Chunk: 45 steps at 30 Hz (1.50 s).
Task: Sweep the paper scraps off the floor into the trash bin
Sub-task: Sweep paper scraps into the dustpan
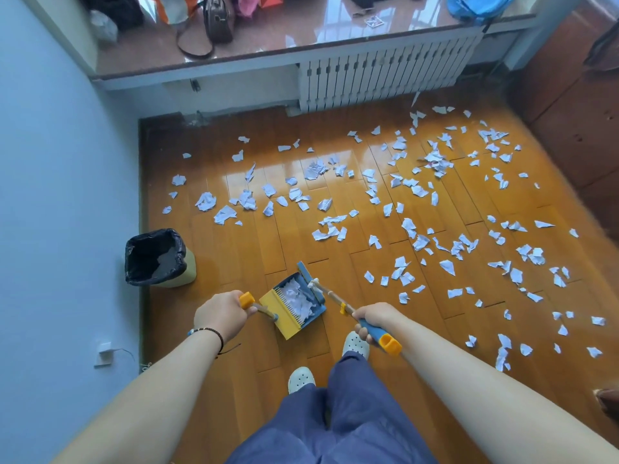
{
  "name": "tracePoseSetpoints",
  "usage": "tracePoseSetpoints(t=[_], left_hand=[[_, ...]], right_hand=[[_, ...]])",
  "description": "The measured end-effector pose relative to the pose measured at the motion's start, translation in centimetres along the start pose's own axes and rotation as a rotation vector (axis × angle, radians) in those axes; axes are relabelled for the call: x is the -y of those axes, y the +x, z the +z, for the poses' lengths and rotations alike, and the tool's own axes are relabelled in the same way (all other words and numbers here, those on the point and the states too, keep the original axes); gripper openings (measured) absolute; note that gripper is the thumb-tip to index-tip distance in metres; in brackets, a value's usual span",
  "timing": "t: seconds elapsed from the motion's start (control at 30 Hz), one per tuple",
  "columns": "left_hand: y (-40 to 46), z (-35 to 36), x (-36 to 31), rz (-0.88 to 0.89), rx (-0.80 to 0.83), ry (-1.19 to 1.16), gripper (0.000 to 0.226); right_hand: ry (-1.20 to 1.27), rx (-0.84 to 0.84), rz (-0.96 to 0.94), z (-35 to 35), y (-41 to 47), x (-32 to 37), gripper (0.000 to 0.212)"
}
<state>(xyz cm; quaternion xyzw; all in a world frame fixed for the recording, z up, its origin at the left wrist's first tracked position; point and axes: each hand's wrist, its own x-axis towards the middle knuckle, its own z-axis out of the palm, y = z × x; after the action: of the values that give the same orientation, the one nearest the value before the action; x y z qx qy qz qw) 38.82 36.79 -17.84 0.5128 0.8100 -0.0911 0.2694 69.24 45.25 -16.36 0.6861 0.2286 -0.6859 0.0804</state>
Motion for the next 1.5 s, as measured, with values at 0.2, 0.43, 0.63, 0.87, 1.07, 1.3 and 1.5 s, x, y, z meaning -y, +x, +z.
tracePoseSetpoints(t=[0.2, 0.43, 0.63, 0.87, 1.07, 1.3, 1.5], left_hand=[[4.0, -2.9, -0.7, -0.085, -0.058, -0.104, 0.033], [11.5, -7.0, -4.0, -0.137, -0.057, -0.106, 0.033], [18.1, -10.8, -8.2, -0.133, -0.016, -0.030, 0.029], [23.9, -12.6, -11.1, -0.187, 0.022, -0.037, 0.029], [26.6, -12.3, -12.7, -0.203, 0.048, -0.027, 0.029], [28.7, -13.4, -14.2, -0.184, 0.060, -0.025, 0.031], [29.2, -14.1, -13.0, -0.161, 0.071, -0.037, 0.033]], right_hand=[[-0.001, -0.057, -0.104, -1.7, 1.5, 6.8, 0.010], [0.018, -0.102, -0.149, -5.5, 3.9, 16.8, 0.025], [0.001, -0.153, -0.112, -9.4, 6.2, 24.7, 0.019], [-0.129, -0.187, -0.042, -11.3, 10.4, 30.4, 0.017], [-0.278, -0.153, 0.018, -8.8, 12.3, 31.3, 0.014], [-0.279, -0.021, 0.040, -8.1, 10.3, 31.9, 0.014], [-0.306, 0.017, 0.034, -9.6, 7.7, 33.8, 0.012]])
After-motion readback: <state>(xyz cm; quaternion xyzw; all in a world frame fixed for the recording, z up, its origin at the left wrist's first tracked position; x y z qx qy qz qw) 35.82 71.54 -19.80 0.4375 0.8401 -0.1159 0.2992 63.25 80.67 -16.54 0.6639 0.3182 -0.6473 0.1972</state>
